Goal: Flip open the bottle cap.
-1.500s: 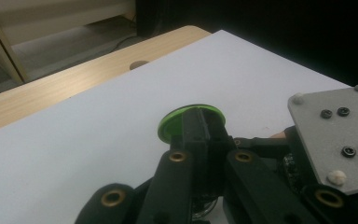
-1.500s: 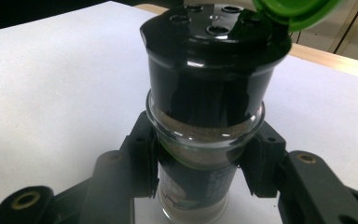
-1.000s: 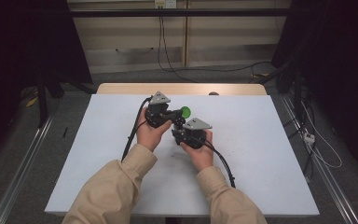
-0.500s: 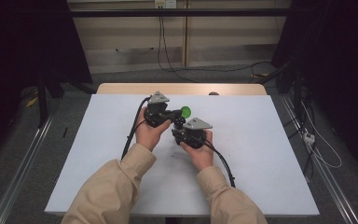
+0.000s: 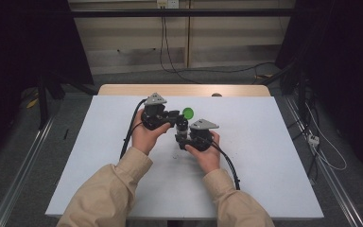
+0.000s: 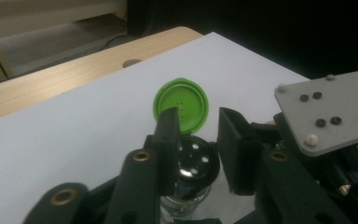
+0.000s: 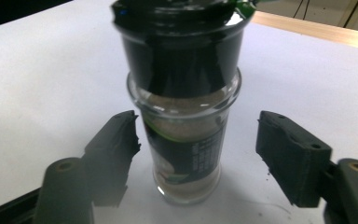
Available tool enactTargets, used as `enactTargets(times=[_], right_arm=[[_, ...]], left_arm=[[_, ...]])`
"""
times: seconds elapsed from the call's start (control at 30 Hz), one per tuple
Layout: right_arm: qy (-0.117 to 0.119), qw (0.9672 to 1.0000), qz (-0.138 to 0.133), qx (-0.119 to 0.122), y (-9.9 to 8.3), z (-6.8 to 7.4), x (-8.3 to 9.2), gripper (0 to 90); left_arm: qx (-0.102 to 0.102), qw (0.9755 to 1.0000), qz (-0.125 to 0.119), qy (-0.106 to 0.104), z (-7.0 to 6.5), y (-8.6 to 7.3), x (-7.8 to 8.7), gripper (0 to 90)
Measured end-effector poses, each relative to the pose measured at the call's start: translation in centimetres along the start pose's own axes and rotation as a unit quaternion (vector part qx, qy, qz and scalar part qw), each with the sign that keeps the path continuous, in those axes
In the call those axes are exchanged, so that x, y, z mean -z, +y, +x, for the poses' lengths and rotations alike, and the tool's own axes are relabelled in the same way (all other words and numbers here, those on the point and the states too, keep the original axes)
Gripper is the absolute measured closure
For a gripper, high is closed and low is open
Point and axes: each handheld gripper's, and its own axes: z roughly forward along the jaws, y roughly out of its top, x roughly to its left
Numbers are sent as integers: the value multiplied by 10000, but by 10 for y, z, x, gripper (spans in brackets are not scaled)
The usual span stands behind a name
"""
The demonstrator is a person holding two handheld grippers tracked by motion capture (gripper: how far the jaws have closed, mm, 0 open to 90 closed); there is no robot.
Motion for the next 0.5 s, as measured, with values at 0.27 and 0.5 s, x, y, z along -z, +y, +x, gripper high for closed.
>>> enactTargets(times=[0.27,0.5], right_arm=[[145,9998,117,24,3,1,11,214],[330,9994,69,-64,1,-1,25,187]], left_arm=[[85,9999,-60,-48,6,-7,11,504],[98,9999,-88,-46,11,-19,25,355]])
